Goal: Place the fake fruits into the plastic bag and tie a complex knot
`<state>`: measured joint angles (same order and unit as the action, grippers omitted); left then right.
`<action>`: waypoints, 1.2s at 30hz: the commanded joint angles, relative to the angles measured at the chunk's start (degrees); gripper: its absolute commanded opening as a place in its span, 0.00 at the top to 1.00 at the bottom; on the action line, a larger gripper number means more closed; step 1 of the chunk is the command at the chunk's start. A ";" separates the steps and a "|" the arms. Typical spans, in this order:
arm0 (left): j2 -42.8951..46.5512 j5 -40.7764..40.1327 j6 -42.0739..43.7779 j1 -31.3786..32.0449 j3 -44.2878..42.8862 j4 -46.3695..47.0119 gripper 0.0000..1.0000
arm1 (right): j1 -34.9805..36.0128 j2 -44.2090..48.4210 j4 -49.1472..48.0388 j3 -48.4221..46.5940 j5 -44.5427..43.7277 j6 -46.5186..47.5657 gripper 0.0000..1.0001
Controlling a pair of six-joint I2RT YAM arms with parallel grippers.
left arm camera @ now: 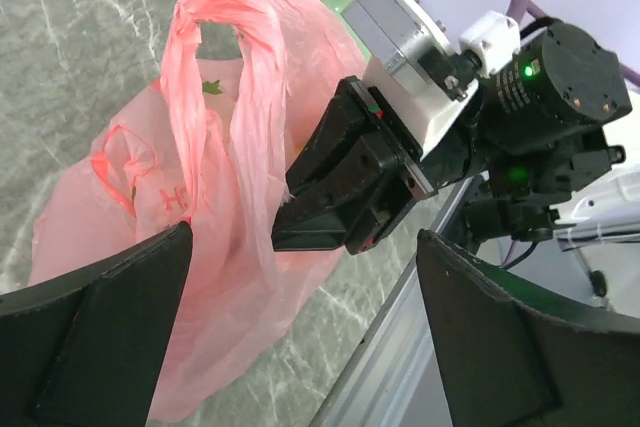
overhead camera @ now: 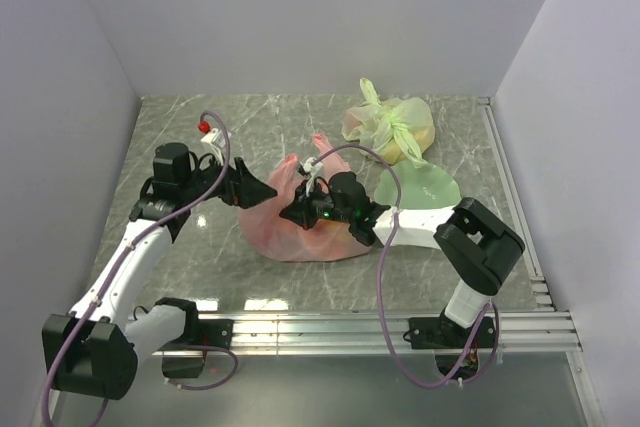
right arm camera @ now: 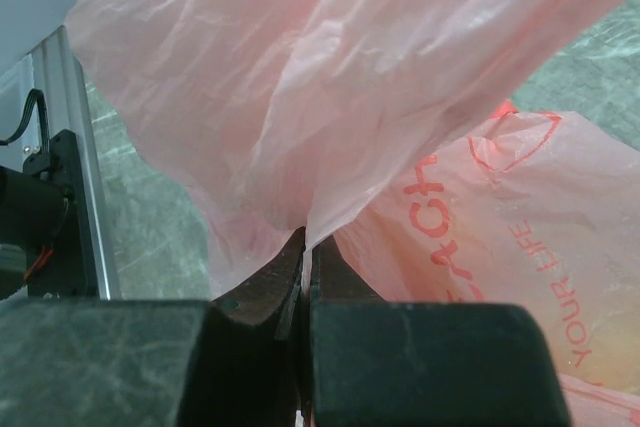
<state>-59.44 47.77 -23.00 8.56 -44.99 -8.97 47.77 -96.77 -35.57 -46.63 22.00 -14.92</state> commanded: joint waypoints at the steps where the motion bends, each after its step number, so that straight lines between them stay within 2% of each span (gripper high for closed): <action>1: -0.14 -0.39 3.75 0.49 1.13 -1.75 0.01 | 0.31 1.59 -1.08 -1.71 -0.12 1.47 1.00; 6: -3.40 -8.65 8.50 4.53 0.69 -2.99 0.01 | 0.31 1.94 -1.43 -1.80 0.94 2.17 1.00; 10: -4.54 -8.75 7.89 6.12 1.05 0.88 0.01 | 0.31 2.11 -1.52 -1.80 2.08 2.61 1.00; 13: -5.86 -7.95 6.40 6.65 1.22 3.52 0.21 | 0.48 2.46 -1.61 -1.53 2.96 2.88 1.00; 14: -6.30 -7.78 5.87 6.65 1.40 3.87 0.31 | 0.40 2.64 -1.61 -1.36 3.22 3.22 1.00; 19: -7.53 -6.20 2.97 6.47 3.42 8.25 0.50 | 0.57 4.48 -0.38 -0.48 4.98 4.72 1.00; 20: -7.62 -6.02 2.53 6.56 4.12 8.62 0.58 | 0.48 4.75 -0.20 -0.30 5.33 4.81 1.00; 21: -7.88 -5.93 1.66 6.56 4.21 8.53 0.58 | 0.57 5.19 -0.03 -0.13 5.77 5.24 1.00; 22: -8.06 -5.85 1.21 6.56 4.21 8.53 0.54 | 0.48 5.36 0.06 0.13 6.38 5.51 1.00; 23: -8.32 -5.76 0.86 6.56 4.21 10.10 0.33 | 0.57 5.45 0.06 0.22 6.56 5.51 1.00; 26: -8.06 -6.55 -0.29 6.56 4.47 11.51 0.16 | 0.66 5.37 0.15 0.23 7.36 5.86 1.00; 28: -7.80 -6.29 -0.20 6.56 4.47 12.05 0.14 | 0.66 5.19 0.06 -0.04 7.62 6.13 1.00; 30: -8.76 -5.67 0.32 6.56 3.95 11.27 0.17 | 0.66 5.01 -0.11 -0.13 7.53 6.39 1.00; 31: -9.29 -4.28 0.42 6.56 3.51 11.00 0.21 | 0.57 5.01 -0.20 -0.30 7.62 6.65 1.00; 32: -10.16 -3.57 0.76 6.56 3.25 10.73 0.34 | 0.66 5.01 -0.11 -0.21 7.71 6.57 1.00; 34: -10.96 -1.90 1.47 6.47 2.72 9.85 0.52 | 0.66 5.01 -0.02 -0.30 7.71 6.57 1.00; 35: -11.57 0.11 1.65 5.95 2.46 9.68 0.70 | 0.66 5.19 0.15 -0.21 7.62 6.65 1.00; 36: -11.58 1.00 1.56 5.51 2.45 9.68 0.79 | 0.66 5.62 1.02 -0.21 7.36 7.00 1.00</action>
<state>-70.28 43.88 -22.31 14.85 -40.64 -0.30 47.83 -94.21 -33.91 -46.48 28.75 -9.23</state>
